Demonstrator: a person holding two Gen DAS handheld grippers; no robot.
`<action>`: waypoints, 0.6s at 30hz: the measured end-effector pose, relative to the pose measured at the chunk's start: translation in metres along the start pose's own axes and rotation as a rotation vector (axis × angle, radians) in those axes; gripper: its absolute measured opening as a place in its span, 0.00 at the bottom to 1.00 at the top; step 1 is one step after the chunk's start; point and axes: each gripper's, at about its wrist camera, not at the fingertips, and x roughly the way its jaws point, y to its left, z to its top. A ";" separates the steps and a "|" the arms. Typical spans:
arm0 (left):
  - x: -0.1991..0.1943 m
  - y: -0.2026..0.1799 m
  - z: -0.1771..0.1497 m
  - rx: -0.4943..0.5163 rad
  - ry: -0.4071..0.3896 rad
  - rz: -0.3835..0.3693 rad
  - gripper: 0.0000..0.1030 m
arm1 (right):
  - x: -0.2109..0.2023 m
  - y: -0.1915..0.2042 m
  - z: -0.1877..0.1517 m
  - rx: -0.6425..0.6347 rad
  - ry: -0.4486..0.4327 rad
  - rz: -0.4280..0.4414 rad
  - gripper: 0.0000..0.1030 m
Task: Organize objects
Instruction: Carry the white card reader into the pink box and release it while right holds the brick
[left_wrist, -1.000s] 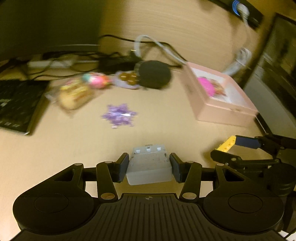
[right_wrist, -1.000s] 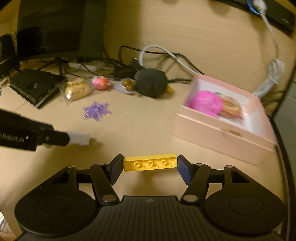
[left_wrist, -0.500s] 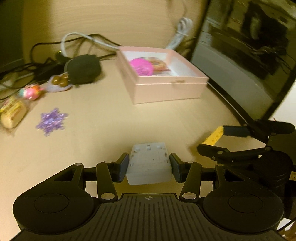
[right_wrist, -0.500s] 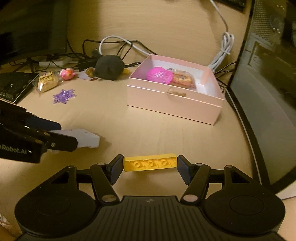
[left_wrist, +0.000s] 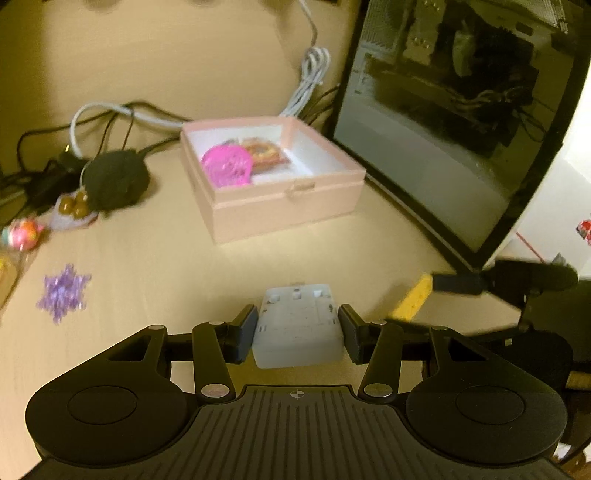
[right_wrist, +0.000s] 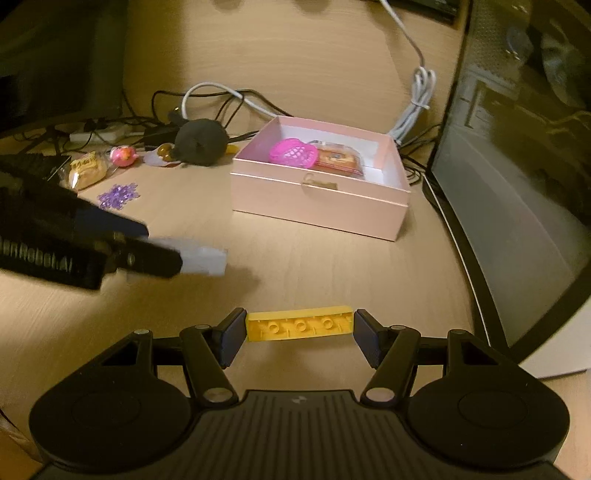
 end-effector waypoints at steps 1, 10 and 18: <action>0.000 0.000 0.007 0.002 -0.010 -0.001 0.51 | -0.001 -0.003 -0.002 0.011 -0.003 0.000 0.62; 0.029 -0.006 0.106 0.059 -0.162 0.045 0.51 | -0.008 -0.024 -0.014 0.086 -0.034 -0.009 0.62; 0.088 -0.012 0.176 0.053 -0.260 0.030 0.52 | -0.019 -0.042 -0.009 0.102 -0.082 -0.029 0.61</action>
